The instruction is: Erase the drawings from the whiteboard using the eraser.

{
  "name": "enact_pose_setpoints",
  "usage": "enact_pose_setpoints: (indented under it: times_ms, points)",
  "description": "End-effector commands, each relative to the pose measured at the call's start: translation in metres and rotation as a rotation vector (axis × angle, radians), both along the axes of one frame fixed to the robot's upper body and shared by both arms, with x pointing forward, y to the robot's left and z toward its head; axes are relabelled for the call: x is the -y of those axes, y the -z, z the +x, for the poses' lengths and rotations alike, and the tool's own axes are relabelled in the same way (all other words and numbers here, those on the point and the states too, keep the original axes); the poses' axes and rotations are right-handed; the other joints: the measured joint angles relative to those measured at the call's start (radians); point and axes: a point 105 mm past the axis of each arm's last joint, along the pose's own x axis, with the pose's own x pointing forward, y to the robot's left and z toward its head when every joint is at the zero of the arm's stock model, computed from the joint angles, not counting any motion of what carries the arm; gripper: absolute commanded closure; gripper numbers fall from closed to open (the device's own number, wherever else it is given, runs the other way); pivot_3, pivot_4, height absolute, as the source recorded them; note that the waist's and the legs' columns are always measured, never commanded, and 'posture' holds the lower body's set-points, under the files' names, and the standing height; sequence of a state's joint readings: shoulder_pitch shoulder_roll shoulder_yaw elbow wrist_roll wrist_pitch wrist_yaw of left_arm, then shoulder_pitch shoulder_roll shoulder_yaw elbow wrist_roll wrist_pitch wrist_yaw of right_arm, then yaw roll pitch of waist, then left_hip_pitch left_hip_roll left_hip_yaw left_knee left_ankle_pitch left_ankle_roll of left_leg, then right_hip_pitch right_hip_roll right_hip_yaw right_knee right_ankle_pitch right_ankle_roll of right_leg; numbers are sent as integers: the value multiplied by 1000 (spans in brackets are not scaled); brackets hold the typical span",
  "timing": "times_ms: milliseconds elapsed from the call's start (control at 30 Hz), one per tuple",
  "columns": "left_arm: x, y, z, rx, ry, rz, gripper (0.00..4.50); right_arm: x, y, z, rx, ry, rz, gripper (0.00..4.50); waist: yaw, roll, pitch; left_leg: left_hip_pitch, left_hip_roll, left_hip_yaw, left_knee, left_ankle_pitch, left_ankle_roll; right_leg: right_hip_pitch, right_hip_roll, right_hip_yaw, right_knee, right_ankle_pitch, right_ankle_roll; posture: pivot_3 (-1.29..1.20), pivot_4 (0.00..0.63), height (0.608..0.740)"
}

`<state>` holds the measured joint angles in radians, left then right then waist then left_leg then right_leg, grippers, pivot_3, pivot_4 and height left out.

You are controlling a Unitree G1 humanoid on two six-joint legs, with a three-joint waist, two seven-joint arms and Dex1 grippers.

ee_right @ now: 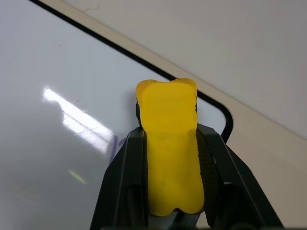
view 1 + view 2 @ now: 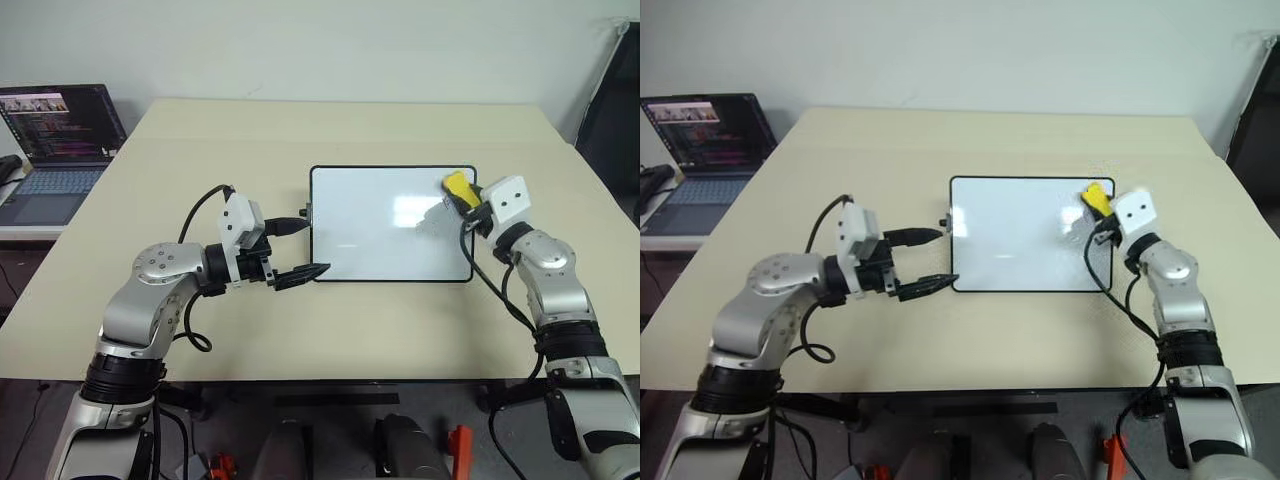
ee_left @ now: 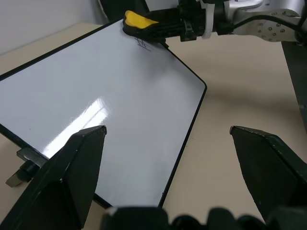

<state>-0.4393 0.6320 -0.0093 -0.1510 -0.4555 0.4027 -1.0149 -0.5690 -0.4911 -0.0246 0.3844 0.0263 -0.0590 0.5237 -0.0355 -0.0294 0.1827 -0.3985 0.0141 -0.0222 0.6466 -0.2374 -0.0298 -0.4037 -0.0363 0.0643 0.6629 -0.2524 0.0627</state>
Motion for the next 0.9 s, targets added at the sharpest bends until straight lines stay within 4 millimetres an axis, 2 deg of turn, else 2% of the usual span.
enact_pose_setpoints:
  times_ms: [33, 100, 200, 267, 333, 433, 533, 667, 733, 800, 900]
  points:
    - [-1, -14, 1, 67, 0, 3, 0, -24, 48, -18, -177, -137, -64, 3515, -8, -2, -2, 1, 0, 0, 0, 0, 0, 0, 0, 0, 0, 0, 0, 0, 150, 740]
    - [-2, -14, 2, 69, -5, 3, 0, -25, 52, -22, -190, -148, -61, 3515, -19, -2, -2, 2, 0, 0, 0, 0, 0, 1, 0, 1, 0, 0, 0, 0, 150, 740]
    - [-4, -15, 2, 69, -8, 5, 0, -7, 39, -10, -111, -21, -44, 3515, -26, -2, -2, 4, 0, 1, 0, 1, 1, 2, 1, 3, 0, 1, 0, 0, 150, 740]
    - [-4, -15, 1, 68, -9, 6, 0, 12, 22, 1, -26, 95, -23, 3515, -24, -2, -2, 5, 0, 1, 0, 3, 1, 3, 1, 3, 0, 2, 0, 0, 150, 740]
    - [-4, -13, 2, 68, -11, 9, 0, 40, 3, 12, 54, 251, -20, 3515, -23, -2, -2, 5, 0, 1, 0, 6, 1, 4, 1, 3, 0, 2, 1, 0, 150, 740]
    - [-1, -13, 3, 68, -9, 7, 0, 61, -6, 18, 95, 372, -32, 3515, -20, -3, -2, 5, -1, 2, 1, 9, 1, 5, 1, 4, -2, 2, -1, 0, 150, 740]
    - [-1, -13, 3, 69, -7, 5, 0, 58, -1, 18, 76, 353, -39, 3515, -20, -4, -3, 5, 0, 1, 0, 9, 1, 6, 1, 3, -3, 2, -1, 0, 150, 740]
    - [-1, -14, 4, 70, -8, 4, 0, 34, 8, 14, 44, 236, -35, 3515, -27, -3, -2, -1, 0, 2, -3, 9, 1, -2, 1, 4, -3, 6, 0, 0, 150, 740]
    - [-1, -14, 4, 72, -9, 5, 0, 22, 5, 12, 54, 193, -28, 3515, -30, -2, -2, -1, 0, 1, -3, 9, 1, -3, 1, 4, -2, 6, -1, 0, 150, 740]
    - [-1, -14, 4, 73, -10, 5, 0, 24, -4, 12, 88, 223, -17, 3516, -36, -2, -2, -1, 0, 1, -4, 8, 0, -3, 2, 4, -3, 6, -1, 0, 150, 740]
    - [-1, -15, 5, 75, -10, 4, 0, 43, -30, 15, 183, 334, 0, 3516, -40, -2, -1, -1, 0, 1, -4, 7, 0, -3, 2, 4, -3, 5, -1, 0, 150, 740]
